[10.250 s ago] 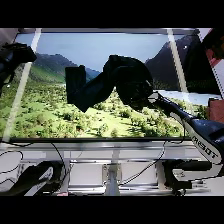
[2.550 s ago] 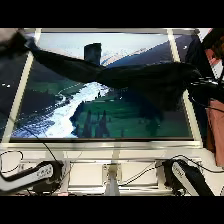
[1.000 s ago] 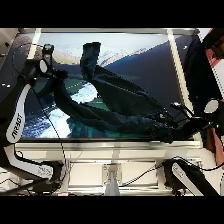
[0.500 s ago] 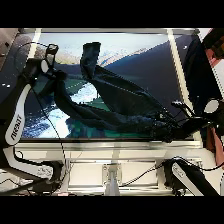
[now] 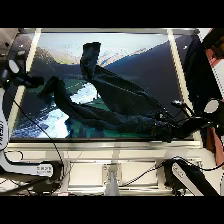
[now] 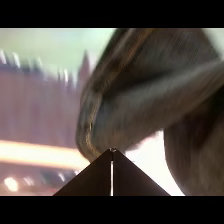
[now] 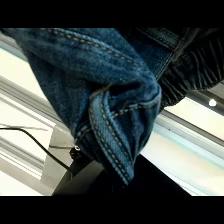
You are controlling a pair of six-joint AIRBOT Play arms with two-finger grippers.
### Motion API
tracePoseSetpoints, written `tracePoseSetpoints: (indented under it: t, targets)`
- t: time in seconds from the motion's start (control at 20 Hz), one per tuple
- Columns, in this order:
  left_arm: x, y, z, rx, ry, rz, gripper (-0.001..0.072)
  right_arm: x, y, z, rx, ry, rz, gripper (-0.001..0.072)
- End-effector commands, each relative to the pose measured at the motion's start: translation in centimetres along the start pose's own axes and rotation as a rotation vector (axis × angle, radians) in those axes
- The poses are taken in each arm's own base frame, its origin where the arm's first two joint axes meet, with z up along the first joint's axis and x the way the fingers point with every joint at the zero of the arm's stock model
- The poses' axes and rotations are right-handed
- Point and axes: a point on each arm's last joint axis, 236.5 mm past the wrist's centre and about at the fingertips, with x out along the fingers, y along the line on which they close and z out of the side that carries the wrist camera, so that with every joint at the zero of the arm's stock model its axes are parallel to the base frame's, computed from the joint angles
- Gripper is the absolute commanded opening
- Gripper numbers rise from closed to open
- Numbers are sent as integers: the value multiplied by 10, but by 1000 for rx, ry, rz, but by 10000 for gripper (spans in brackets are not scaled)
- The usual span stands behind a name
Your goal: Fold the clothes and pants, and hang the long-sleeved shirts on hangers.
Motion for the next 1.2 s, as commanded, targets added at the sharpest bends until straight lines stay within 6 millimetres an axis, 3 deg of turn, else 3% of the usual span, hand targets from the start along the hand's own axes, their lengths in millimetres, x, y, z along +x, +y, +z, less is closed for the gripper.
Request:
tracePoseSetpoints:
  t: [0.0, 0.25, 0.3, 0.4, 0.45, 0.65, 0.8, 0.9, 1.0, 1.15]
  targets:
    - [20, -12, -46, -53, 130, -102, 16, 0, -5, 7, 0, -30, -23, 50]
    - [47, -18, -62, -88, 203, -112, 29, 0, -9, 12, 0, -51, -40, 50]
    - [51, -18, -63, -88, 208, -112, 120, 0, -9, 12, 0, -52, -41, 50]
    - [61, -17, -60, -96, 194, -108, 548, 0, -10, 12, 0, -52, -40, 50]
    - [65, -18, -53, -127, 167, -108, 582, 0, -10, 12, 0, -52, -41, 50]
    - [67, -23, 9, -245, -85, -155, 580, 0, -10, 13, 21, -56, -43, 50]
    - [51, -29, 70, -423, -328, -249, 580, -1, -12, 16, 26, -67, -51, 50]
    - [38, -26, 99, -520, -452, -292, 580, -1, -14, 18, 27, -78, -59, 50]
    - [29, -24, 115, -528, -529, -295, 579, -1, -16, 21, 44, -89, -66, 50]
    - [29, -35, 115, -405, -535, -279, 531, -2, -18, 24, 52, -102, -75, 50]
